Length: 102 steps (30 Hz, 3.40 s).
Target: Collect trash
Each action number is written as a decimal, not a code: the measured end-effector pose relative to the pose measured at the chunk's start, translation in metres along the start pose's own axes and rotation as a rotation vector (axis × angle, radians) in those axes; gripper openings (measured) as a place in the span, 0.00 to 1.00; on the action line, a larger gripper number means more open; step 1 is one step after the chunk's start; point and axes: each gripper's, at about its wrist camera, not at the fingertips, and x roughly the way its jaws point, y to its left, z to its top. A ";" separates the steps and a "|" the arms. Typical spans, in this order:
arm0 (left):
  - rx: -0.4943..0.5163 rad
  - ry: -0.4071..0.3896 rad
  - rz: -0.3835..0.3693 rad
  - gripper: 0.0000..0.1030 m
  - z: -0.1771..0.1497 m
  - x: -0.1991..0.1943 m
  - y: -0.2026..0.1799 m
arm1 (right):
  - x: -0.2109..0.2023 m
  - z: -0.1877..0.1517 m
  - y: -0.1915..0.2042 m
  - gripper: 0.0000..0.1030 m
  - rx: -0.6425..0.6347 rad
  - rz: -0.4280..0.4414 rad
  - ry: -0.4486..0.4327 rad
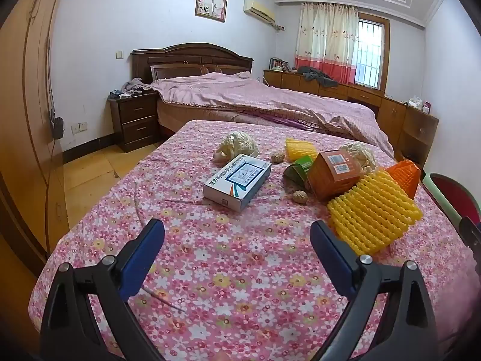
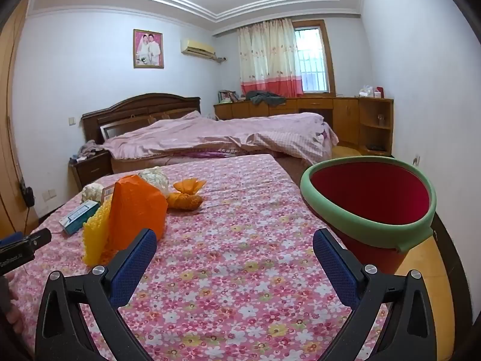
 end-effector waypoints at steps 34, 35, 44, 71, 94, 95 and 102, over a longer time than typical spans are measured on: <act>-0.014 -0.017 -0.012 0.94 0.000 -0.004 0.003 | 0.001 0.000 0.000 1.00 -0.004 0.001 0.003; -0.014 -0.017 -0.011 0.94 0.000 -0.004 0.003 | 0.001 0.000 0.000 1.00 -0.003 0.000 0.001; -0.015 -0.018 -0.011 0.94 0.000 -0.004 0.003 | 0.001 0.000 0.001 1.00 -0.002 0.001 0.003; -0.017 -0.019 -0.012 0.94 0.000 -0.004 0.004 | 0.001 0.001 0.000 1.00 0.000 0.002 0.004; -0.017 -0.015 -0.008 0.94 0.001 -0.004 0.003 | 0.002 0.000 0.001 1.00 0.002 0.003 0.009; -0.017 -0.015 -0.009 0.94 0.001 -0.004 0.003 | 0.002 0.000 0.001 1.00 0.003 0.000 0.010; -0.001 0.026 -0.016 0.94 0.003 0.003 0.001 | 0.006 0.001 0.002 1.00 -0.001 0.000 0.030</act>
